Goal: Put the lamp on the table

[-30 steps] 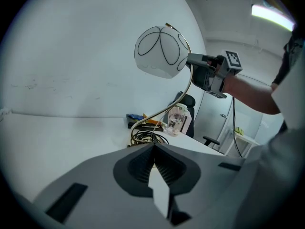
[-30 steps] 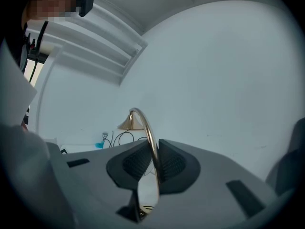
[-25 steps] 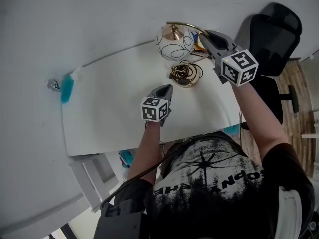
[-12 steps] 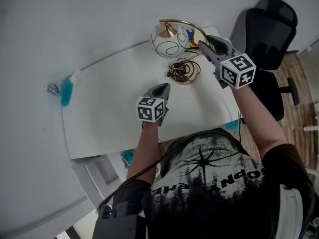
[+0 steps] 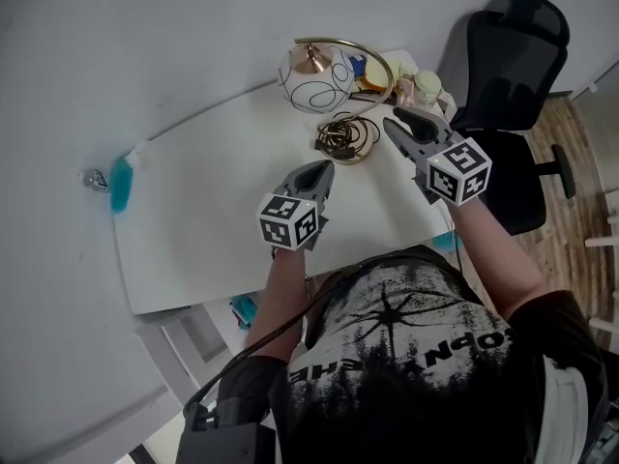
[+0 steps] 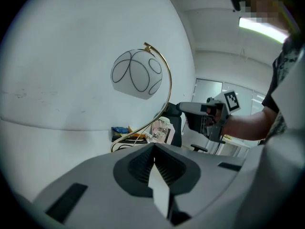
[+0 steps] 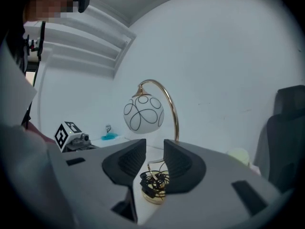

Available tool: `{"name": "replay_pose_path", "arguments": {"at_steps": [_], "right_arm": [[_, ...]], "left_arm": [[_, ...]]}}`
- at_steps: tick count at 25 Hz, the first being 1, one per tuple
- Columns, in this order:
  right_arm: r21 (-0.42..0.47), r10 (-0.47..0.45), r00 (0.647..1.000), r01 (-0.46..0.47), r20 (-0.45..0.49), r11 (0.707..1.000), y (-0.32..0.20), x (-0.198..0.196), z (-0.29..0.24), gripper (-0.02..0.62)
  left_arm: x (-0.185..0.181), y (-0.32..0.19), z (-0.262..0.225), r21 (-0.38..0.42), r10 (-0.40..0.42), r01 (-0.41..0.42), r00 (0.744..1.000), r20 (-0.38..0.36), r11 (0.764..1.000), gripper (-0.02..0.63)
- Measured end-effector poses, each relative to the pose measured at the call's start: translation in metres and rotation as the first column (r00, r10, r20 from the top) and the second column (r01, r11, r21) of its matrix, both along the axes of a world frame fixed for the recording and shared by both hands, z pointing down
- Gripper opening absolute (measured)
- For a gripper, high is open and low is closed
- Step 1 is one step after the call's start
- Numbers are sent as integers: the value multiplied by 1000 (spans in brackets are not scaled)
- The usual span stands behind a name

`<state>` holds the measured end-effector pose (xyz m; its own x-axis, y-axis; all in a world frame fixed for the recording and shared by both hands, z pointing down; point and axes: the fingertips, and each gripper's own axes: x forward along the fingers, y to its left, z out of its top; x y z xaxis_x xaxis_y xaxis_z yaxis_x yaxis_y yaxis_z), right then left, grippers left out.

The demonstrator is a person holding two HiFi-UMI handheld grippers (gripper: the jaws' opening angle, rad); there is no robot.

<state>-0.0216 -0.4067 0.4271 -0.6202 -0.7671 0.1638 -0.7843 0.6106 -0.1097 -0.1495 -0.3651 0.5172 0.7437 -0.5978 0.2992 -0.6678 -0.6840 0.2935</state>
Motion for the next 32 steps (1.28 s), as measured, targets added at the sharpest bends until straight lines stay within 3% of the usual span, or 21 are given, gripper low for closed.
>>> {"name": "replay_pose_path", "arguments": {"at_steps": [10, 32], "right_arm": [[-59, -144, 989, 143, -18, 988, 45, -28, 36, 40], [-99, -195, 981, 194, 1, 976, 49, -52, 52, 18]], "left_arm": [[-1, 9, -27, 86, 2, -3, 1000, 15, 996, 15], [-5, 19, -19, 92, 1, -8, 997, 72, 996, 15]]}}
